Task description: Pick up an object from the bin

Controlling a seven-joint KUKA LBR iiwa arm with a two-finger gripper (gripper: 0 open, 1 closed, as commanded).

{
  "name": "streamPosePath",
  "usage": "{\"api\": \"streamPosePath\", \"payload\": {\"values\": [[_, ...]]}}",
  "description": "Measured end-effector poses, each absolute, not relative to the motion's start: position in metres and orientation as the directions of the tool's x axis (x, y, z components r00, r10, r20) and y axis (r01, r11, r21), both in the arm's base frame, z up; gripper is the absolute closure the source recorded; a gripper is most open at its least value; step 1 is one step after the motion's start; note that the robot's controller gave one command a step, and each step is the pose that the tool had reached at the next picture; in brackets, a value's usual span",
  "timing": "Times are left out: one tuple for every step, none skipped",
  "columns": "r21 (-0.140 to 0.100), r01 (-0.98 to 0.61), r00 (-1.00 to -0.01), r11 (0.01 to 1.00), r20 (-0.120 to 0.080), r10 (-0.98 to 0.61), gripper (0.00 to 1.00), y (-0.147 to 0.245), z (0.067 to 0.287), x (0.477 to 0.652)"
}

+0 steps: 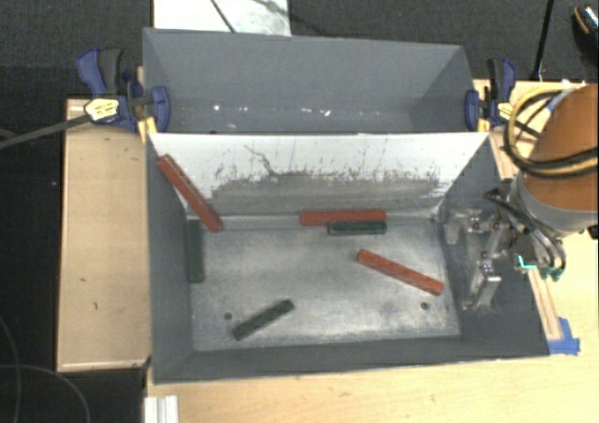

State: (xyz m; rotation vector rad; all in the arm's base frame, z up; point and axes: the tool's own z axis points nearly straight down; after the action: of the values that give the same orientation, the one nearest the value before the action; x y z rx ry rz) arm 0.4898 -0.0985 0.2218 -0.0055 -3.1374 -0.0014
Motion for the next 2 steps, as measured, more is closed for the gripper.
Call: {"api": "streamPosePath", "payload": {"values": [[0.002, -0.066, -0.998, 0.998, 0.004, -0.066, 0.0, -0.0567, 0.0663, 0.5319], [0.0, -0.069, -0.998, 0.998, -0.002, -0.069, 1.0, -0.0585, 0.0704, 0.5332]]}}
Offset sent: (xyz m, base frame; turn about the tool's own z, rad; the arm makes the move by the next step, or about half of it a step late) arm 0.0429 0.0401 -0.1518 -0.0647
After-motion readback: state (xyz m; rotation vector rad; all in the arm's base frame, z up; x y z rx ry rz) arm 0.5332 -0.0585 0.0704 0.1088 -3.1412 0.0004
